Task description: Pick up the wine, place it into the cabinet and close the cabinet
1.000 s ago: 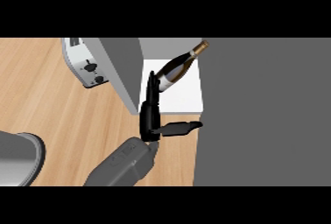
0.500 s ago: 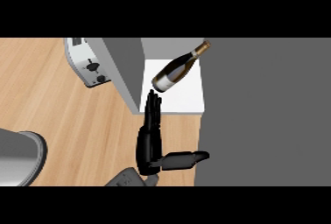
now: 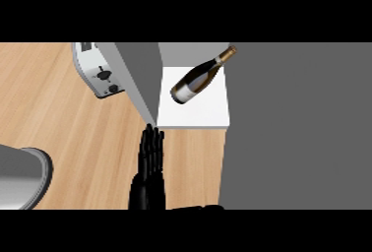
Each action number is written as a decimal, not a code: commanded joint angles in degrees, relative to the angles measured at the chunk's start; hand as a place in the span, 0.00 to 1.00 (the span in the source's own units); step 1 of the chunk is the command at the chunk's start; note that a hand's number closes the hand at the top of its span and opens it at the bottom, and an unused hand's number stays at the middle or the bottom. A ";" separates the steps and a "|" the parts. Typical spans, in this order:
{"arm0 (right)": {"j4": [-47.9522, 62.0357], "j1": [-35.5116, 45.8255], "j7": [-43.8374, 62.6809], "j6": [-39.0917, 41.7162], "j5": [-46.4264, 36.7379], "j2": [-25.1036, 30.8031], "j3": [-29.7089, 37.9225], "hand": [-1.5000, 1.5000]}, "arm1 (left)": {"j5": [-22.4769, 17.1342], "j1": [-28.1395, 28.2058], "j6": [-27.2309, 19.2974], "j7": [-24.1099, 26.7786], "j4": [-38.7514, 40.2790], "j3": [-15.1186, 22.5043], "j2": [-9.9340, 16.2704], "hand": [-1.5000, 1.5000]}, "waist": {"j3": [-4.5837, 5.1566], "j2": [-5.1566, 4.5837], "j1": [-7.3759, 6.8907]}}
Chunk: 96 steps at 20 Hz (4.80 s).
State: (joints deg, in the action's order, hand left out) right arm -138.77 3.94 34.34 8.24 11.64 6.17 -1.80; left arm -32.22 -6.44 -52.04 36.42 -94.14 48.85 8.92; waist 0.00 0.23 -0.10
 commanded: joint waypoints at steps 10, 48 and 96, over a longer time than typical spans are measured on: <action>-6.28 -2.74 5.87 4.80 9.28 1.76 -0.89 1.00 | 2.78 14.22 8.22 1.45 -16.34 3.54 14.58 0.00 | 0.01 -0.03 0.05; -5.23 -4.12 7.98 -9.63 -15.56 -6.06 -52.84 1.00 | -20.13 33.92 37.25 -0.85 -27.70 -39.03 38.63 0.00 | 0.14 0.31 -0.02; 72.39 66.14 -14.45 -19.93 1.54 -4.00 -15.92 1.00 | -17.38 23.84 40.88 -12.27 -21.96 -42.04 29.94 0.00 | 0.03 -0.48 -0.88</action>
State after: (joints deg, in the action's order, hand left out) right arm -73.26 69.40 22.92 -15.11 13.29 -0.05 -22.67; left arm -50.35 18.31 -11.92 25.28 -116.97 7.30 39.01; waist 0.28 0.57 -1.49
